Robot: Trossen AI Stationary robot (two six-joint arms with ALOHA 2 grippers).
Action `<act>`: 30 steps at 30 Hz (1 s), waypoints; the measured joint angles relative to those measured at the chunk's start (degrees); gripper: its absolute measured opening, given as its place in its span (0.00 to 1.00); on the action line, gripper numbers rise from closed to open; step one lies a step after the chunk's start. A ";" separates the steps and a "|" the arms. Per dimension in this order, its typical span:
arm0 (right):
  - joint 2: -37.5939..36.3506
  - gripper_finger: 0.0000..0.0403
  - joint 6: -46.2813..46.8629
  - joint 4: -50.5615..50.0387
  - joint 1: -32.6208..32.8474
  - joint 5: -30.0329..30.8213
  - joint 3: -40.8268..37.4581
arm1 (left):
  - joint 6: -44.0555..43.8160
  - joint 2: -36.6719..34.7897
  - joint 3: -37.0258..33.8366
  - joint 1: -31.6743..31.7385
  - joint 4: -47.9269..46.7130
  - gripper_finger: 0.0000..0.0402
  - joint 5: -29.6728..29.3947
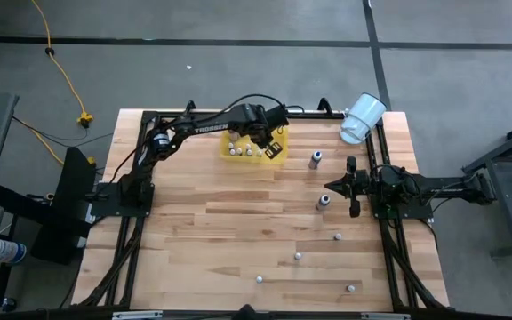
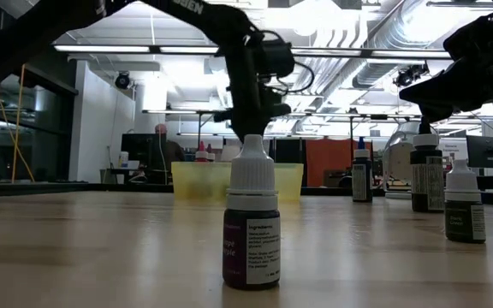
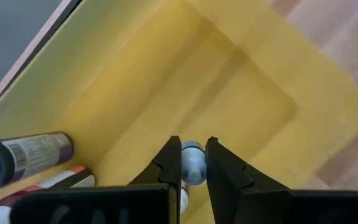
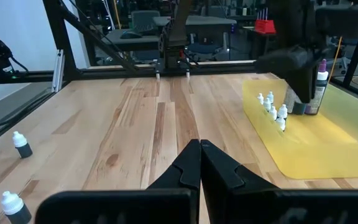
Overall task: Pick & Place food coloring
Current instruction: Put the small blue food coloring into the yellow container
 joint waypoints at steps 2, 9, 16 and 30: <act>0.00 0.00 0.00 0.01 0.00 -0.02 0.00 | -1.75 0.00 -1.48 0.53 2.05 0.09 -0.05; 0.00 0.00 0.00 0.00 -0.01 -0.02 -0.01 | -4.67 0.05 -6.11 1.39 5.12 0.09 -0.71; -0.02 0.00 0.00 0.00 -0.02 -0.02 0.00 | -6.76 0.05 -9.21 1.39 7.40 0.09 -0.71; -0.02 0.00 0.00 0.01 0.00 -0.02 0.01 | -6.69 0.07 -12.19 1.37 9.48 0.10 -0.41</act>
